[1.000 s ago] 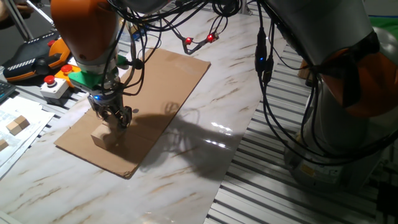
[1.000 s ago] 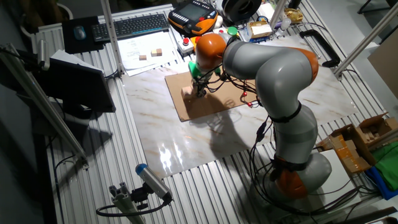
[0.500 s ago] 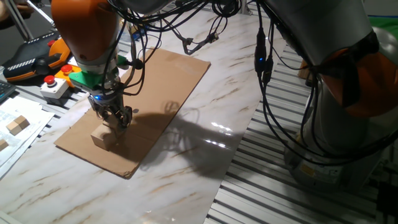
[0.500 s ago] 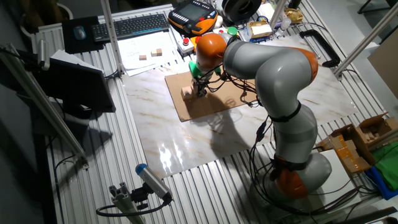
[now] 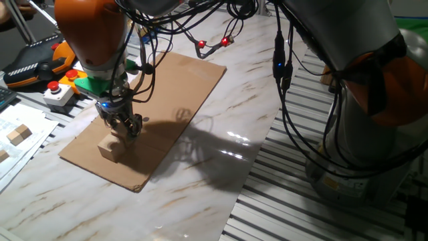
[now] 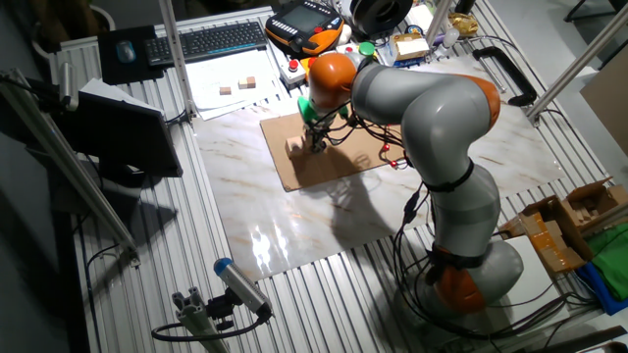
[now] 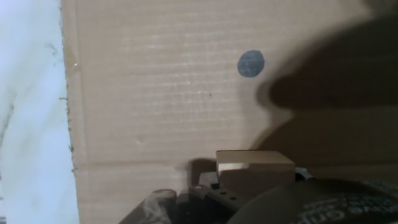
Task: Use the gripper to push the small block from left to right
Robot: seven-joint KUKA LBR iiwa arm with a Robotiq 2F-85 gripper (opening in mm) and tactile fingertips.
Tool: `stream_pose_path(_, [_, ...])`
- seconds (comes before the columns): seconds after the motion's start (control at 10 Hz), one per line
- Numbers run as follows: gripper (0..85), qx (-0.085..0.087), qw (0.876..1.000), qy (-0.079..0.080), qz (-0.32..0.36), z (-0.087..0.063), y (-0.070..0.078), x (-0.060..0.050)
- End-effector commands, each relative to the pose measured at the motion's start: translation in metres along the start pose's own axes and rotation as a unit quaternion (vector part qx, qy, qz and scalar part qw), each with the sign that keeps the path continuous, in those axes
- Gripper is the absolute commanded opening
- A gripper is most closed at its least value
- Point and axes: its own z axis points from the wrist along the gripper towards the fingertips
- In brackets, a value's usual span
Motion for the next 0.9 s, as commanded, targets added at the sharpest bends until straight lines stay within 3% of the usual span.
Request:
stream_pose_path(0.0, [59.0, 0.001, 1.0, -0.002, 0.001, 0.001, -0.001, 0.0])
stream_pose_path(0.1, [68.0, 0.0, 1.0, -0.003, 0.003, -0.001, -0.001, 0.0])
stream_pose_path(0.4, [77.3, -0.008, 1.0, 0.0, -0.011, -0.005, 0.001, -0.003])
stream_pose_path(0.8, [78.0, -0.001, 0.999, -0.007, -0.031, -0.037, 0.003, -0.025])
